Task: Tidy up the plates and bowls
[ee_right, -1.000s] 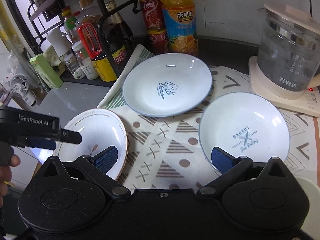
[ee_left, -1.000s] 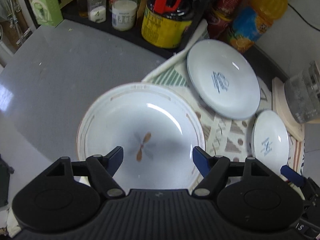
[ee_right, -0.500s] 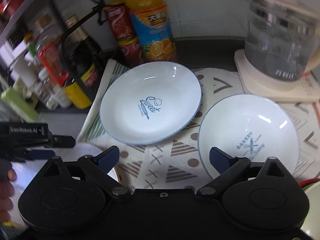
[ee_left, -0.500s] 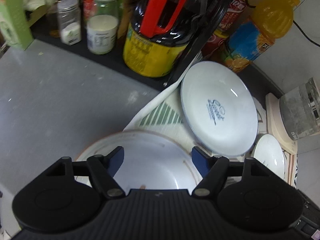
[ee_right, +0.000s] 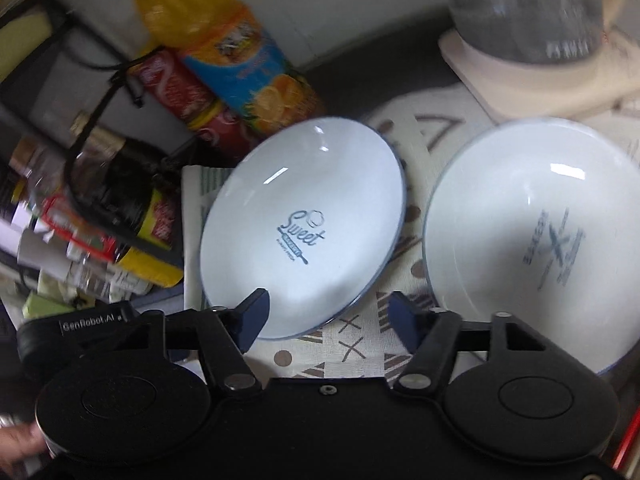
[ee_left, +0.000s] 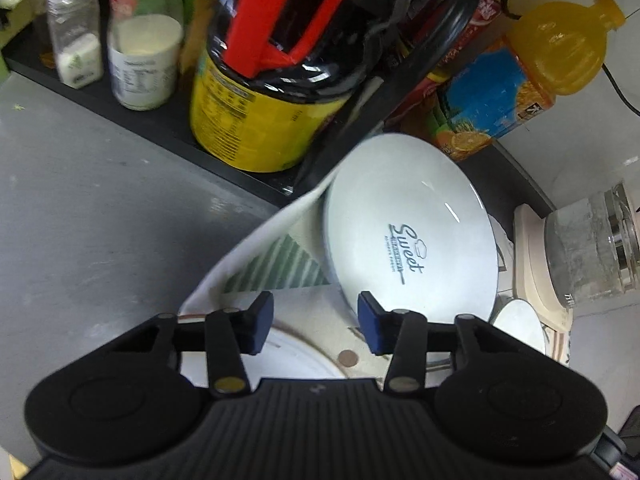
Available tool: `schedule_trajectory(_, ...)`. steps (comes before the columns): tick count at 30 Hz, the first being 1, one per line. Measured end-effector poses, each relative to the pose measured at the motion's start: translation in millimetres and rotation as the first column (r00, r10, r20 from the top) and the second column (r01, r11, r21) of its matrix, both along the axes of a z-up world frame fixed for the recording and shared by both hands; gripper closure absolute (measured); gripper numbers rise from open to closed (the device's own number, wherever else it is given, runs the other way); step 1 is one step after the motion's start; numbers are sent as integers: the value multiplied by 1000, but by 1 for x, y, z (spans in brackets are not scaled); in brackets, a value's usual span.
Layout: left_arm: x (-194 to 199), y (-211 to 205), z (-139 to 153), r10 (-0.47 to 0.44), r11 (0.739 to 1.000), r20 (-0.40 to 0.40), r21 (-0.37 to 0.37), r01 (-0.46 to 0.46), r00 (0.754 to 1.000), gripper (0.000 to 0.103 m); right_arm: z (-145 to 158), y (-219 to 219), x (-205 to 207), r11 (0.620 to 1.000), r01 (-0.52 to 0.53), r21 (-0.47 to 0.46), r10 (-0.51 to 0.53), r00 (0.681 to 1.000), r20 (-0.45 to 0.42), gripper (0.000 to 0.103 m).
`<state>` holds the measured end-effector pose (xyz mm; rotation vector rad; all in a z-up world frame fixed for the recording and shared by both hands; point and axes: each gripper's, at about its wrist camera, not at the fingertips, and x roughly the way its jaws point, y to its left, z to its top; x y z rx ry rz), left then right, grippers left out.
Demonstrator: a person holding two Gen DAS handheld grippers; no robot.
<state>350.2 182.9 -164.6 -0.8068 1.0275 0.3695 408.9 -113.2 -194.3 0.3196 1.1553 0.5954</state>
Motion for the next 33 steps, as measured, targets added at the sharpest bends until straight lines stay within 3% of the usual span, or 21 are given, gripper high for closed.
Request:
schedule_trajectory(4,11,0,-10,-27,999,6,-21,27,1000,62,-10,2,5,999,30,23,-29,998,-62,57)
schedule_trajectory(7,14,1,-20,-10,999,-23,-37,9,1000,68,-17,3,8,998,55,31,-51,993,-104,58)
schedule_trajectory(15,22,6,-35,25,997,-8,-76,-26,1000,76,-28,0,22,987,153,37,-146,978,-148,59)
schedule_trajectory(19,22,8,-39,50,995,6,-82,-49,999,80,-34,-2,31,973,228,40,-218,962,-166,65)
schedule_trajectory(23,25,6,-46,72,993,15,-92,-70,997,83,-39,1,36,969,242,52,-231,960,-160,74)
schedule_trajectory(30,27,3,-49,100,991,22,-95,-98,995,89,-40,9,40,972,234,0,-232,966,-110,77)
schedule_trajectory(33,28,0,-48,108,990,16,-94,-106,994,93,-41,9,42,973,226,-41,-230,968,-104,92)
